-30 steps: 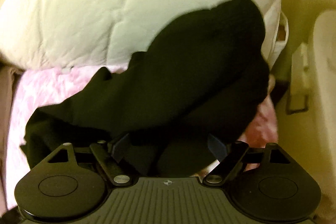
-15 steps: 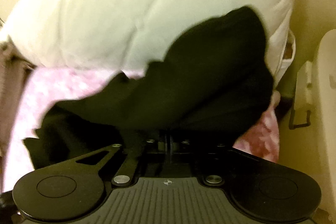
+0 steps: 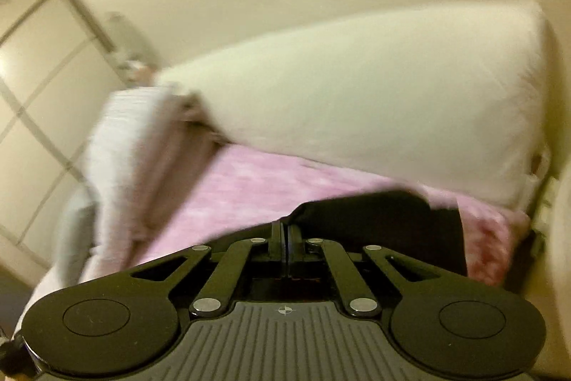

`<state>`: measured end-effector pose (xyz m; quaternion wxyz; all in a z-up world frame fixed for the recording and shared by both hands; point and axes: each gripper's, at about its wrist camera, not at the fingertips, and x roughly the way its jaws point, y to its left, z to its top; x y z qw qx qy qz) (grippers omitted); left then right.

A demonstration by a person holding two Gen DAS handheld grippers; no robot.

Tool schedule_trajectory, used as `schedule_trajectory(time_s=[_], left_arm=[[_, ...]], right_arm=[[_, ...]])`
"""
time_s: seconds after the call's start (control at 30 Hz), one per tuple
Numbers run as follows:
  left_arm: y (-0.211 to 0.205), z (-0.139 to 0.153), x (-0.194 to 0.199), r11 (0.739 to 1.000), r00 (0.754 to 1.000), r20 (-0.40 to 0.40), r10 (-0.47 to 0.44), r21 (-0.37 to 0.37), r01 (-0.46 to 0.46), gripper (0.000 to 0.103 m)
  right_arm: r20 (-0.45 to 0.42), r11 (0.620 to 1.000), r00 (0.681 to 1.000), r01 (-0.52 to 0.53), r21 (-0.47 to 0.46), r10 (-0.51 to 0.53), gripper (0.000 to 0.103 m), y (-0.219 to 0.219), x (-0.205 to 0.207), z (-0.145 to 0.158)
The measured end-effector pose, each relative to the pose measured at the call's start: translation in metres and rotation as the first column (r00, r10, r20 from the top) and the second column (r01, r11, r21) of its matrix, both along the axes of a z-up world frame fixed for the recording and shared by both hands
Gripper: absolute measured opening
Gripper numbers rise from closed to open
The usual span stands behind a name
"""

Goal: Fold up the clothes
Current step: 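Grasp the black sweatshirt with both grippers and lift it off the bed, then spread the black sweatshirt flat on the bed with both grippers, then release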

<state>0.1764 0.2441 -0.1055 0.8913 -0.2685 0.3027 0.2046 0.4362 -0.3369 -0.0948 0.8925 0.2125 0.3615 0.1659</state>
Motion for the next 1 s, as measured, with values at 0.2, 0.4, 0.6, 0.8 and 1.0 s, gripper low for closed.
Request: schedule_trajectory(time_s=[0.2,0.4,0.6,0.8,1.0], left_arm=[[0.061,0.093,-0.061,0.965,0.975,0.192,0.115,0.212,-0.156,0.0],[0.109,0.194,-0.138,0.882,0.908,0.36,0.215,0.329,-0.339,0.001],[0.116,0.246,-0.227,0.778,0.86,0.413,0.299,0.417,-0.471,0.001],[0.109,0.125,-0.297,0.822,0.855,0.087,0.511,0.242,-0.516,0.006],[0.028,0.001,-0.299,0.808,0.752,-0.329,0.57,0.064,-0.585,0.006]], right_arm=[[0.121,0.968,0.976,-0.198,0.154,0.18,0.0,0.082,-0.008,0.046],[0.321,0.861,0.879,-0.439,0.258,0.352,0.0,0.197,-0.055,0.121],[0.577,0.749,0.647,-0.657,0.09,0.498,0.0,0.279,-0.131,0.183],[0.145,0.407,0.38,-0.843,-0.351,0.913,0.003,0.312,-0.208,0.088],[-0.362,0.347,0.444,-0.888,-0.303,0.82,0.024,0.287,-0.196,-0.016]])
